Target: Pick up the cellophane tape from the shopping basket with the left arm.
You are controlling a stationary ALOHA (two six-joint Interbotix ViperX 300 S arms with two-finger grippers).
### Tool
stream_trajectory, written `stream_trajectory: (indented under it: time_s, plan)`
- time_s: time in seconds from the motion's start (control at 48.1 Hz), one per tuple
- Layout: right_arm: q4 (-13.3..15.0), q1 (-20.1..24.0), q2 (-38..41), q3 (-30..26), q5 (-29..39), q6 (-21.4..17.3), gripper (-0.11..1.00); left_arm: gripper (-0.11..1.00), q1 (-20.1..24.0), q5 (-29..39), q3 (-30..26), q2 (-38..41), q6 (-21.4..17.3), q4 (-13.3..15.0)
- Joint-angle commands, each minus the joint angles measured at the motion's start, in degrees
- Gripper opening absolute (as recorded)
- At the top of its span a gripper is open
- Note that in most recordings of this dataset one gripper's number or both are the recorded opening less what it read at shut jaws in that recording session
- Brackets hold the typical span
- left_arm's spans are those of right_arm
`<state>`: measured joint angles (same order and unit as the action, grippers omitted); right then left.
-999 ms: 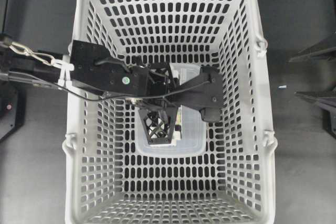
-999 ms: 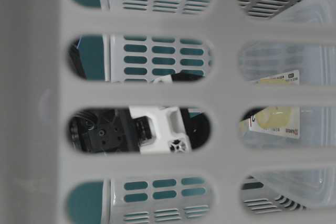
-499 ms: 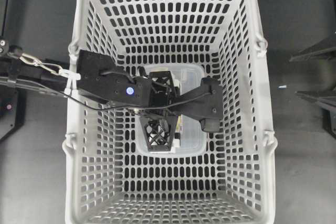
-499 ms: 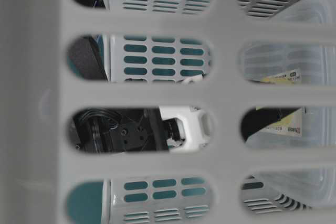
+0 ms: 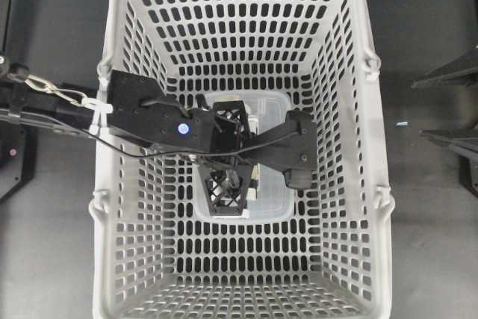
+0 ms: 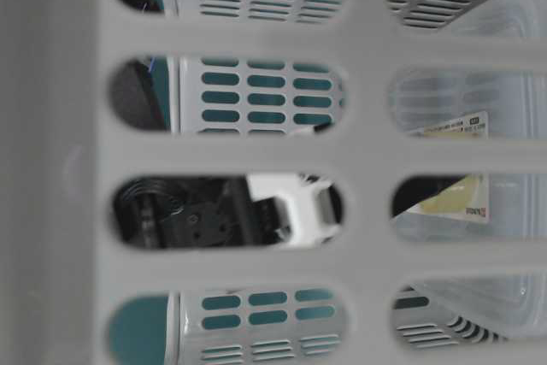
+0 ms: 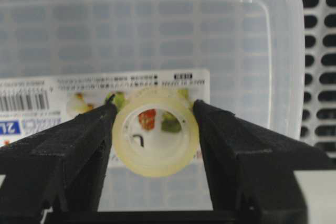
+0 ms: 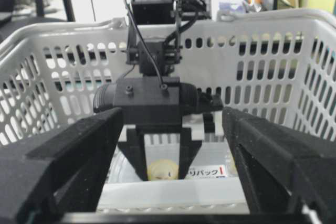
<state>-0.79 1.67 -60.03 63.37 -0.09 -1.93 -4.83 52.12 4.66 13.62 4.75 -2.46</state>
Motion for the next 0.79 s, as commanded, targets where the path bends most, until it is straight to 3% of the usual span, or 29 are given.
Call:
stream_trajectory:
  time_s: [0.0,0.416,0.77]
  plan:
    - [-0.2,0.1,0.4,-0.5,-0.6,-0.1,0.74,0.50,-0.3,1.3,-2.0,-3.5,-0.3,-0.1]
    - [-0.2,0.1,0.4,-0.5,-0.6,-0.1,0.74,0.50,-0.6,24.5,-22.9,-6.9,-0.6,-0.1]
    - [-0.2,0.1,0.4,-0.5,-1.7,-0.1,0.74,0.50,-1.1,25.7,-23.7,-6.3,-0.3,-0.1]
